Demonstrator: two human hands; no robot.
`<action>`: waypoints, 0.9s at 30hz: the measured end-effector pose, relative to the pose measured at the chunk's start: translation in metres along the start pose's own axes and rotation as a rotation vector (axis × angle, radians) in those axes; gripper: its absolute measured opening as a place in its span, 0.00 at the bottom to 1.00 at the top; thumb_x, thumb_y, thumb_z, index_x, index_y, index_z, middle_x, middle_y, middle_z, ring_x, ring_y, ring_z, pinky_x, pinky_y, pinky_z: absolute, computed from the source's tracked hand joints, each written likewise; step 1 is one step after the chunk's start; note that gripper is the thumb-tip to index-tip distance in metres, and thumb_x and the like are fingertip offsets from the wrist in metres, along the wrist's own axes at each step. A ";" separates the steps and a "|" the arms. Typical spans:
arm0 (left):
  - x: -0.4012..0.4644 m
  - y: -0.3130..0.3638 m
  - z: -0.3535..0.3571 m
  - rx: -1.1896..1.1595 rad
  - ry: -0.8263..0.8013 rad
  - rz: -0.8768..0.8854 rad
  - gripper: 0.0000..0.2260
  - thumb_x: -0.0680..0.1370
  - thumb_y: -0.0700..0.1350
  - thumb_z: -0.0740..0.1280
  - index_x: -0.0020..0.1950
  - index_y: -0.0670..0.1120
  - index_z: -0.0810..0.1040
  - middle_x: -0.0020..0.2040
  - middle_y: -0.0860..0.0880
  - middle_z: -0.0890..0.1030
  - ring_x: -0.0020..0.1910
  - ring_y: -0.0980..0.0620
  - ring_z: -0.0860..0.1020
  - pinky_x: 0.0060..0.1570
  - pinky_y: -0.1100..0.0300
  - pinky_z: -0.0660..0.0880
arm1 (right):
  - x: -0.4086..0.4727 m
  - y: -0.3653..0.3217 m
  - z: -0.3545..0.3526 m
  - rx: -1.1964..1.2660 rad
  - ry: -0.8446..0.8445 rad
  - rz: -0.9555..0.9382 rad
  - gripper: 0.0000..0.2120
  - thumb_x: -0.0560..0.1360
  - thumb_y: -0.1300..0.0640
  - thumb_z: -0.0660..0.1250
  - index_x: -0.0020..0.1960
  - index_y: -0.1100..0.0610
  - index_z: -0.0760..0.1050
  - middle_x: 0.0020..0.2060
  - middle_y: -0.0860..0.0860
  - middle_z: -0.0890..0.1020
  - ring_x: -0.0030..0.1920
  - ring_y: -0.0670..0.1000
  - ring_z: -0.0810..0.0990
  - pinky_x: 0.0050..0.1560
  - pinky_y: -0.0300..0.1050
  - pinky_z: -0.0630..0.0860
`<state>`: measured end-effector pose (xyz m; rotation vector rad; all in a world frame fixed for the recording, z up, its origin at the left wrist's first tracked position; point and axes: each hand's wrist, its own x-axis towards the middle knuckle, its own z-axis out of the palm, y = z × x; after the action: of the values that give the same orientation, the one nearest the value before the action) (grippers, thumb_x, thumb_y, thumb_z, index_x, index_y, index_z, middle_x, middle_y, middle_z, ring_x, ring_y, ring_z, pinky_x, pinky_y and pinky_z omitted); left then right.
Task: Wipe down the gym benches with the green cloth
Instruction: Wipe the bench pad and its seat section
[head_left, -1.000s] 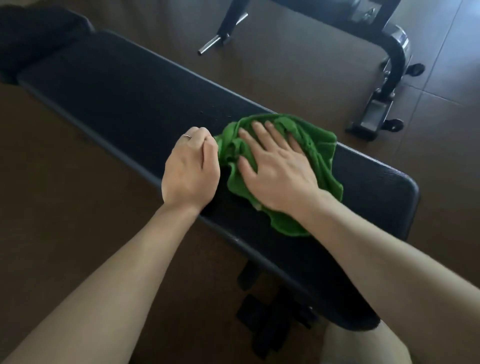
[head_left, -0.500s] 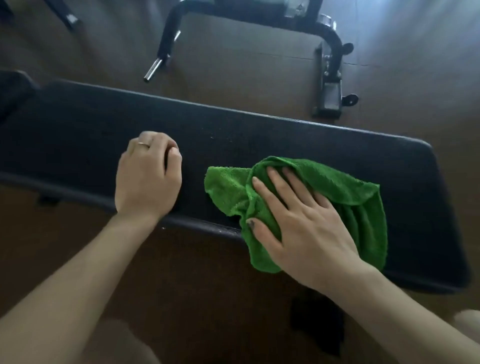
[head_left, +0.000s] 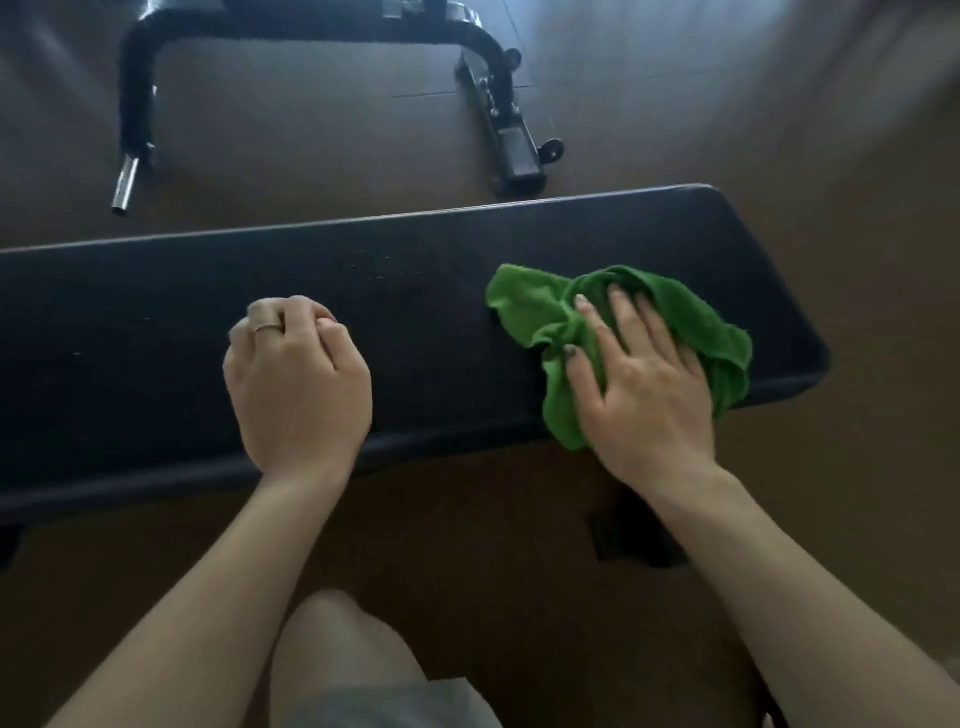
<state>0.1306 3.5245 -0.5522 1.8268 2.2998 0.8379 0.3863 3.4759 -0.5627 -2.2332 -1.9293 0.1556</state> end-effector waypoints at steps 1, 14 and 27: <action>0.000 0.000 0.001 0.014 -0.003 0.002 0.16 0.83 0.48 0.51 0.54 0.45 0.77 0.59 0.43 0.77 0.62 0.41 0.73 0.65 0.40 0.71 | 0.000 0.003 0.000 -0.008 -0.004 0.057 0.31 0.83 0.36 0.41 0.83 0.43 0.56 0.83 0.48 0.57 0.83 0.51 0.51 0.81 0.56 0.50; 0.005 -0.007 -0.002 -0.033 -0.005 0.025 0.17 0.81 0.48 0.51 0.52 0.46 0.78 0.58 0.46 0.77 0.61 0.43 0.73 0.67 0.43 0.67 | -0.014 -0.094 0.021 0.031 0.004 -0.236 0.29 0.84 0.37 0.46 0.82 0.43 0.59 0.82 0.48 0.60 0.83 0.51 0.55 0.81 0.55 0.55; 0.001 -0.002 0.001 -0.066 0.034 -0.042 0.15 0.81 0.46 0.52 0.53 0.43 0.78 0.56 0.44 0.79 0.57 0.42 0.76 0.60 0.43 0.72 | -0.023 -0.123 0.021 0.110 -0.104 -0.334 0.29 0.84 0.39 0.46 0.83 0.44 0.56 0.83 0.48 0.56 0.83 0.52 0.51 0.81 0.56 0.50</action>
<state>0.1293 3.5253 -0.5536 1.7448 2.2926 0.9337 0.2592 3.4720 -0.5585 -1.8367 -2.2545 0.3255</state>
